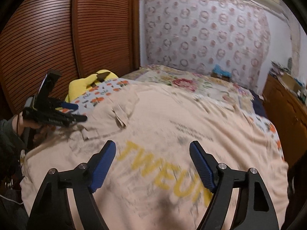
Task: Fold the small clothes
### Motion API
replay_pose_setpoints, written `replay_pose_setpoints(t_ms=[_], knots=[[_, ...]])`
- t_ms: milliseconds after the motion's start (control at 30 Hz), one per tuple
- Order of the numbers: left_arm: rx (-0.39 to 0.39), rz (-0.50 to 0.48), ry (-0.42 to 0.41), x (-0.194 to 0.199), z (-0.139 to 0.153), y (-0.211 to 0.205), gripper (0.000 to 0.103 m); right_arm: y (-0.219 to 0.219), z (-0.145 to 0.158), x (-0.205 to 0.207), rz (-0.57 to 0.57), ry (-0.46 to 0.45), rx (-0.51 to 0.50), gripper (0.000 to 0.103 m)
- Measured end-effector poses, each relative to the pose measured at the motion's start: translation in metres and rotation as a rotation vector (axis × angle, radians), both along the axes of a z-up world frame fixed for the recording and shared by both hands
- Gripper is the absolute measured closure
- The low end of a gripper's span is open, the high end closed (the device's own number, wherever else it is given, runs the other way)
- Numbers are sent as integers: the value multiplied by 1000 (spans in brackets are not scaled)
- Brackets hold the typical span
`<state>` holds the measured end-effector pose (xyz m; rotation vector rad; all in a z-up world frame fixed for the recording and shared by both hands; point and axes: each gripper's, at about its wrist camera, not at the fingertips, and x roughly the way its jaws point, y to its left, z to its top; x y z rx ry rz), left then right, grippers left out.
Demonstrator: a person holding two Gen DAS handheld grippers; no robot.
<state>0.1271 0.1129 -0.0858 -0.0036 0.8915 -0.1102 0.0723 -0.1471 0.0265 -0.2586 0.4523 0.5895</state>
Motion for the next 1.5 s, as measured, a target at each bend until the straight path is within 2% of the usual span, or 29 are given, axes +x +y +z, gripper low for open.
replay_pose_setpoints(t_ms=[67,167,300,633,767,833,900,1000,1133,1333,1500], knots=[[12,-2,1,0,-1,-3,19,11,3,9,24,-1,2,24],[17,6,10,2,-2,-3,10,26,5,28,54,6,23,25],[18,9,15,4,-2,-1,9,44,2,55,84,12,17,25],[17,9,15,4,-2,-1,8,116,-39,123,153,177,-141,38],[17,9,15,4,-2,-1,8,131,-48,137,131,186,-185,42],[17,10,15,4,-2,-1,8,132,-48,143,118,178,-180,45],[17,10,15,4,-2,-1,8,130,-46,150,103,177,-172,59],[17,10,15,4,-2,-2,8,122,-45,154,36,142,-180,72],[17,10,15,4,-2,-2,8,96,-42,158,-65,135,-137,72],[17,9,15,4,-2,-1,8,80,-37,142,-50,120,-101,72],[17,9,15,4,-3,-1,8,55,-36,109,-40,115,-54,71]])
